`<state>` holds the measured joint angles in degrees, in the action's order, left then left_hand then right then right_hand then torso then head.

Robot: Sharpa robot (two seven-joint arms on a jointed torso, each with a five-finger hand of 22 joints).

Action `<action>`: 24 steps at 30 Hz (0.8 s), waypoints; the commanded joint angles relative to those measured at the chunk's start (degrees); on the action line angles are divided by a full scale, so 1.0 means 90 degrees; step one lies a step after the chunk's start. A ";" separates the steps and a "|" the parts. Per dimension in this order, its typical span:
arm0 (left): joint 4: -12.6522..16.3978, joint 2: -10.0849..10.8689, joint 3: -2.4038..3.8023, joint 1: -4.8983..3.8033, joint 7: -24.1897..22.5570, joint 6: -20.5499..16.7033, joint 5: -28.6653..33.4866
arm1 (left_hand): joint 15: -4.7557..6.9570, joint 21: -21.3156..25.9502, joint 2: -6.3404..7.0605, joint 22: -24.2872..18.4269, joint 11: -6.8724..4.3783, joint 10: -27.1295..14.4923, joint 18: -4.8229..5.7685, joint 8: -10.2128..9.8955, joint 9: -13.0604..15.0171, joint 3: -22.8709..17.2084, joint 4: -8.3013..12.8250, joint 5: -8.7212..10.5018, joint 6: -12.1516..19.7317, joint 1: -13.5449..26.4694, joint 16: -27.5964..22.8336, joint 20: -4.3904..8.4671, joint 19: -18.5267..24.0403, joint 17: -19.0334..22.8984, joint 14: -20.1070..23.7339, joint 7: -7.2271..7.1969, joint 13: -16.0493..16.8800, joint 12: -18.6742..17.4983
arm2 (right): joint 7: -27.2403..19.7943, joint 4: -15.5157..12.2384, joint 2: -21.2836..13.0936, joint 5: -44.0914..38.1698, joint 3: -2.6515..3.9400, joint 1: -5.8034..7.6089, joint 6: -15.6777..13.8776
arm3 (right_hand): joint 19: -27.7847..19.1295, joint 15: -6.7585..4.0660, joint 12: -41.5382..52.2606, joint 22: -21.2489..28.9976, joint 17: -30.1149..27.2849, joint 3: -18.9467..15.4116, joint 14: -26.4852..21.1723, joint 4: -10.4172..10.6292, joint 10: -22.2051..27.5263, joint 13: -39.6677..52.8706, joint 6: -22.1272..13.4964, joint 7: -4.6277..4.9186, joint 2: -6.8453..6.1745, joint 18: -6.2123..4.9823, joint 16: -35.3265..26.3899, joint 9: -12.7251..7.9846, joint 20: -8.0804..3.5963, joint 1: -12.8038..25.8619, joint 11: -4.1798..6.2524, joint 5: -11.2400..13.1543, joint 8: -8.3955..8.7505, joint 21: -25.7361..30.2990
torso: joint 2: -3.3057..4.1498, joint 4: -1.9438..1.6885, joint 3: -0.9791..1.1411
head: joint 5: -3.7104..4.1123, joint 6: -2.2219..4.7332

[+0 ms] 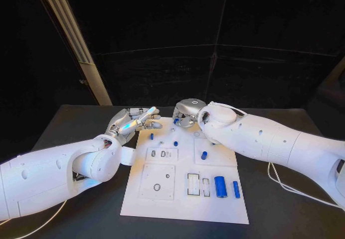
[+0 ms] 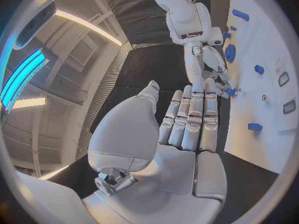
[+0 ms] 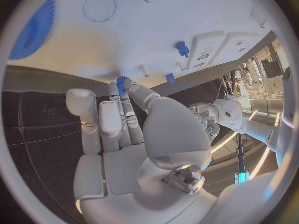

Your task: Assemble the parts on the task board

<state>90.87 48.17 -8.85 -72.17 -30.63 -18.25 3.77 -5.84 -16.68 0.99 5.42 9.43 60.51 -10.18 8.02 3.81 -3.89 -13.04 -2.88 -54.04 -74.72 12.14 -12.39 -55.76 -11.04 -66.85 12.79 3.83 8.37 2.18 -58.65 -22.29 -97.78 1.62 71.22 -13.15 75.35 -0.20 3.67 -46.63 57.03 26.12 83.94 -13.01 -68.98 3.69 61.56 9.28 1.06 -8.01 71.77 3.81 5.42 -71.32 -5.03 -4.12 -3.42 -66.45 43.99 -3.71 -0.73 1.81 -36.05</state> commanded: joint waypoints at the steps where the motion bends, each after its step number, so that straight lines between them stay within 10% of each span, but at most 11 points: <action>1: 0.0008 -0.0008 0.0005 -0.0014 -0.0019 0.0114 -0.0033 | -0.0033 0.0039 -0.0060 -0.0005 0.0000 -0.0027 -0.0038 -0.0042 -0.0007 0.0039 0.0009 -0.0014 0.0020 0.0004 -0.0024 -0.0009 -0.0034 -0.0005 0.0002 0.0021 -0.0008 -0.0029 | -0.0049 0.0013 0.0023 -0.0057 -0.0002 0.0004 0.0095 | -0.0045 0.0023 -0.0025 0.0001 -0.0020 0.0049 0.0099 0.0041 0.0082 -0.0007 -0.0070 0.0033 -0.0064 0.0045 0.0020 -0.0005 0.0038 0.0037 -0.0024 0.0033 -0.0016 -0.0035 | 0.0006 0.0004 -0.0001 | 0.0002 -0.0006; 8: 0.0014 -0.0002 0.0005 -0.0019 -0.0004 0.0115 -0.0033 | -0.0033 0.0039 -0.0060 -0.0005 0.0000 -0.0027 -0.0038 -0.0042 -0.0007 0.0039 0.0009 -0.0014 0.0020 0.0004 -0.0024 -0.0009 -0.0034 -0.0005 0.0002 0.0021 -0.0008 -0.0029 | -0.0057 0.0034 0.0018 -0.0060 -0.0002 0.0004 0.0068 | -0.0211 0.0191 -0.0028 0.0210 -0.0351 0.0011 0.0013 0.0191 0.0916 -0.0029 -0.0665 0.0163 -0.0383 0.0021 -0.0164 -0.0028 0.0185 0.0143 -0.0210 0.0017 0.0002 0.0079 | 0.0002 0.0007 0.0005 | -0.0014 0.0010; 14: 0.0018 0.0020 0.0005 -0.0029 -0.0002 0.0084 -0.0033 | -0.0041 0.0062 -0.0061 -0.0024 0.0011 -0.0059 -0.0039 -0.0058 -0.0007 0.0058 0.0027 -0.0013 0.0046 -0.0003 -0.0055 -0.0017 -0.0036 -0.0019 0.0007 0.0031 -0.0010 -0.0052 | -0.0009 -0.0133 -0.0184 -0.0021 -0.0002 0.0006 -0.0263 | -0.0344 0.0296 0.0017 0.0357 -0.0454 -0.0451 0.0009 0.0351 0.1780 -0.0006 -0.1917 0.0234 -0.0542 -0.0018 -0.0190 -0.0043 0.0313 -0.0023 -0.0317 0.0040 0.0021 0.0160 | -0.0001 0.0022 0.0006 | -0.0020 0.0015; 24: 0.0008 0.0105 0.0005 -0.0044 -0.0015 0.0100 -0.0033 | -0.0042 0.0070 -0.0070 -0.0033 0.0008 -0.0059 -0.0040 -0.0057 -0.0003 0.0063 0.0034 -0.0013 0.0043 -0.0008 -0.0068 -0.0019 -0.0039 -0.0026 0.0005 0.0023 -0.0008 -0.0055 | 0.0131 -0.1268 -0.1427 0.0751 -0.0004 0.0029 -0.0709 | -0.0173 0.0177 0.0545 -0.0008 -0.0261 -0.0632 0.0077 0.0702 0.0535 0.0092 -0.1001 0.0168 -0.0452 0.0035 -0.0033 0.0064 0.0235 0.0010 -0.0149 -0.0215 -0.0202 -0.0106 | -0.0049 0.0105 0.0015 | -0.0028 0.0039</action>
<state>90.87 49.04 -8.86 -72.43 -30.51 -18.07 3.77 -5.84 -16.24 0.99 5.21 9.64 60.30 -10.17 7.74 3.81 -3.65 -12.79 -2.88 -53.84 -74.72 11.92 -12.39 -55.75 -11.18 -66.85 12.99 3.78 8.07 2.46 -68.90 -34.40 -95.39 1.56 71.26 -16.59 73.28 1.89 8.17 -46.11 54.12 20.49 83.93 -7.14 -63.13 4.38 52.13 10.83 -2.99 -8.02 71.07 4.32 7.53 -71.90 -6.57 -5.87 -5.01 -67.00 43.81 -3.26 -0.66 1.65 -35.66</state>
